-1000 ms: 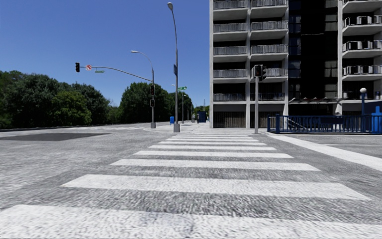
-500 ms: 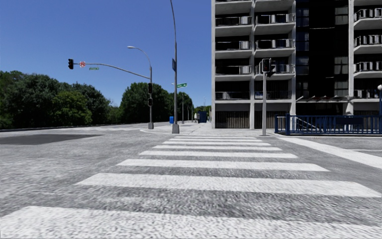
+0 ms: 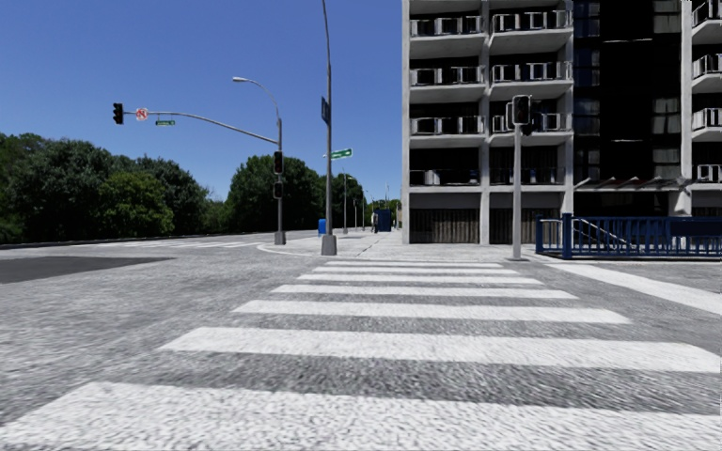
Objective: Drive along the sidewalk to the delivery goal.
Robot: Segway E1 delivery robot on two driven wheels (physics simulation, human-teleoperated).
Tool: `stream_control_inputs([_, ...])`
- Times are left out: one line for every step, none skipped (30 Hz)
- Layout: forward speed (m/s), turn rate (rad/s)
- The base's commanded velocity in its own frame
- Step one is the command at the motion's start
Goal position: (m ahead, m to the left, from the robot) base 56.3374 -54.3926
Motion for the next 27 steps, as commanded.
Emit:
stream_control_inputs([2.00, 0.00])
stream_control_inputs([2.00, 0.00])
stream_control_inputs([2.00, 0.00])
stream_control_inputs([2.00, 0.00])
stream_control_inputs([2.00, 0.00])
stream_control_inputs([2.00, 0.00])
stream_control_inputs([2.00, 0.00])
stream_control_inputs([2.00, 0.00])
stream_control_inputs([2.00, 0.00])
stream_control_inputs([2.00, 0.00])
stream_control_inputs([2.00, 0.00])
stream_control_inputs([2.00, 0.00])
stream_control_inputs([2.00, 0.00])
stream_control_inputs([2.00, 0.00])
stream_control_inputs([2.00, 0.00])
stream_control_inputs([2.00, 0.00])
stream_control_inputs([2.00, 0.00])
stream_control_inputs([2.00, 0.00])
stream_control_inputs([2.00, 0.00])
stream_control_inputs([2.00, 0.00])
stream_control_inputs([2.00, 0.00])
stream_control_inputs([2.00, 0.00])
stream_control_inputs([2.00, 0.00])
stream_control_inputs([2.00, 0.00])
stream_control_inputs([2.00, 0.00])
stream_control_inputs([2.00, 0.00])
stream_control_inputs([2.00, 0.00])
